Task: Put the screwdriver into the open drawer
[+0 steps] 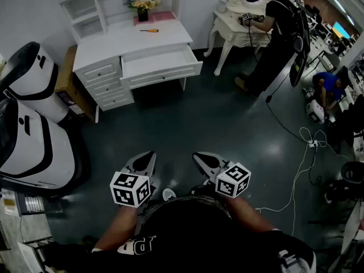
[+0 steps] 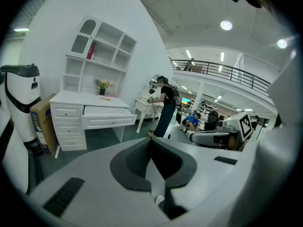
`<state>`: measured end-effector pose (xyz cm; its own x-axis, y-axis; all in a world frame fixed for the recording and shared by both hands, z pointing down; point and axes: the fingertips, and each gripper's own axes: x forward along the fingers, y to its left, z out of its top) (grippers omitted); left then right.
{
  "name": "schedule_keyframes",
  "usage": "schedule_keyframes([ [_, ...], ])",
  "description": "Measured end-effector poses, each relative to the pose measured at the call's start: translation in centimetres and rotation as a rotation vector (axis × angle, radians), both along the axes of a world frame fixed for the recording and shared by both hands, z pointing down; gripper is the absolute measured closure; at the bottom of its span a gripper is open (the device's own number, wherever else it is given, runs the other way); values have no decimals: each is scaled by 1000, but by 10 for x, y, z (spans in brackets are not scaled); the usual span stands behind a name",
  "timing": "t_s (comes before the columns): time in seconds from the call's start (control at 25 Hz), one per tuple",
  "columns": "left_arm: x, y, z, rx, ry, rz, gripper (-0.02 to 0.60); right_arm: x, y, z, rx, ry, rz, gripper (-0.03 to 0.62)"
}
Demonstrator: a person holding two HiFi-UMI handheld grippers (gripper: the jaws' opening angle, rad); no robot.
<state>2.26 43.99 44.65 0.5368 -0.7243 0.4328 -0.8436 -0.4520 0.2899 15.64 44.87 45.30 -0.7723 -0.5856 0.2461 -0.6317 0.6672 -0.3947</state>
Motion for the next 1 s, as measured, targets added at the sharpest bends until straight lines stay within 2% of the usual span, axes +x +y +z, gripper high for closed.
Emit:
schedule_keyframes([
  [0.64,-5,2,-6,19,4,-5,570,-7,-3,-5,6,-7,-12,588],
  [0.76,-7,3,-3,11,13,-14,571,-9,-3,-8,13,-31,-12,586],
  [1.0,-8,4,4,-39,52,-10,571,-21,-5,-17,58,-9,-38,585],
])
